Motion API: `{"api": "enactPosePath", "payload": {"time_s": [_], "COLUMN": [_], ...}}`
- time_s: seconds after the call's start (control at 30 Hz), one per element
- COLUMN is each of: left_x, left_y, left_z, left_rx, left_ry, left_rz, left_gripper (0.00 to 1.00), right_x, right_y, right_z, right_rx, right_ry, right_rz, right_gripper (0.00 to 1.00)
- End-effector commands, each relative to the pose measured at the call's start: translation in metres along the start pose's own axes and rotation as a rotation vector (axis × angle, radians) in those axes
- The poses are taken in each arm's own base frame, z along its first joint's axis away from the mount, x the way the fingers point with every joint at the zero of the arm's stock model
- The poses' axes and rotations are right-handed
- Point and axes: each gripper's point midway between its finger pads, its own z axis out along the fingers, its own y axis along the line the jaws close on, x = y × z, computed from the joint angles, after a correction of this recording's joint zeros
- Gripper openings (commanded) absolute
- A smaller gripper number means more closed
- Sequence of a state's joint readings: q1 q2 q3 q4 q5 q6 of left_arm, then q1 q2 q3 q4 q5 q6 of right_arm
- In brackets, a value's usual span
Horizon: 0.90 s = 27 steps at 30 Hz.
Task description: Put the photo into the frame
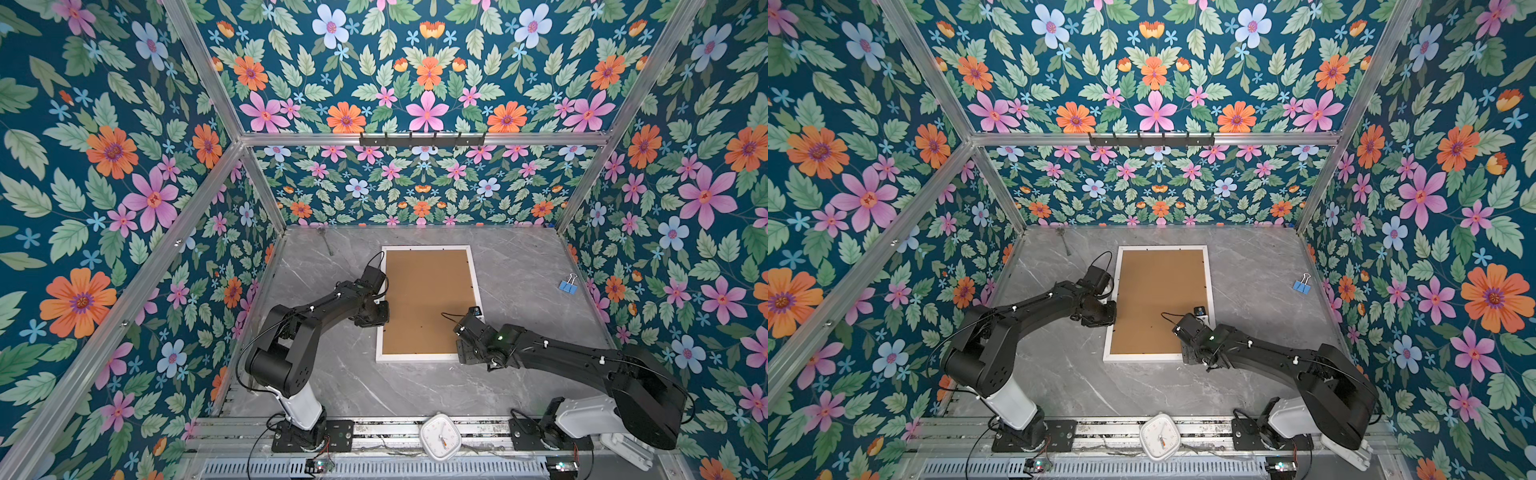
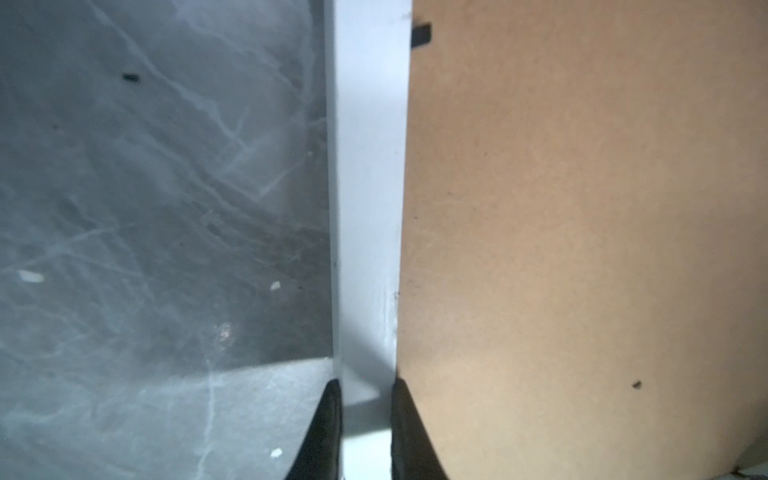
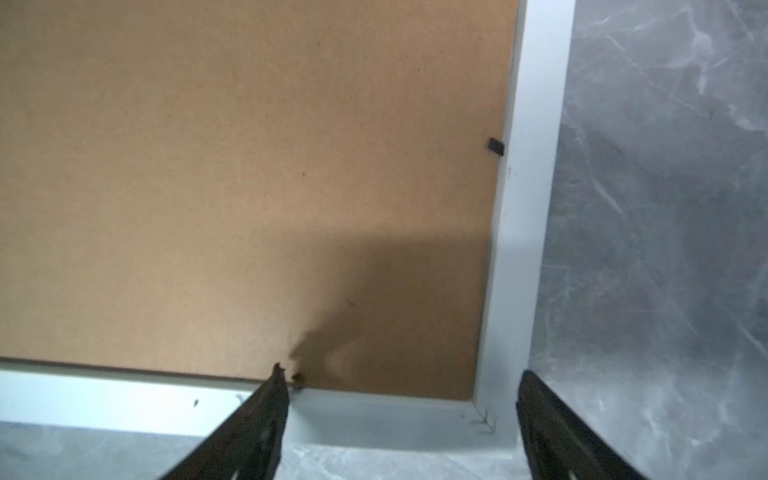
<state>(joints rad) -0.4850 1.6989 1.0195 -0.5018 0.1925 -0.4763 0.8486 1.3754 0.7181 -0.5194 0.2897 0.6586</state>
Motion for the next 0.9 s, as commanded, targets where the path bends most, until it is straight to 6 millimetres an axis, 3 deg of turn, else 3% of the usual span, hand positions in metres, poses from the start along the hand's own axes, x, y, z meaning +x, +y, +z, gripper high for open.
{"api": "enactPosePath", "payload": {"time_s": [0.0,0.5,0.87], "left_x": [0.0119,0.0115,0.0102], "left_y": [0.0035,0.0033,0.0021], "left_z": [0.0066,0.0075,0.0064], "left_rx": [-0.009,-0.009,-0.006], "left_ry": [0.047,0.049,0.047], "left_rz": [-0.013,-0.014,-0.012], "left_gripper": [0.12,0.12,0.12], "right_x": [0.0013,-0.0012,0.0023], "right_y": [-0.0044,-0.0051,-0.0061], "right_z": [0.0017,-0.0073,0.0008], "right_rx": [0.028,0.004,0.027], "right_ry": [0.005,-0.02,-0.001], "right_rz": [0.009,0.019,0.016], "right_gripper": [0.86,0.86,0.86]}}
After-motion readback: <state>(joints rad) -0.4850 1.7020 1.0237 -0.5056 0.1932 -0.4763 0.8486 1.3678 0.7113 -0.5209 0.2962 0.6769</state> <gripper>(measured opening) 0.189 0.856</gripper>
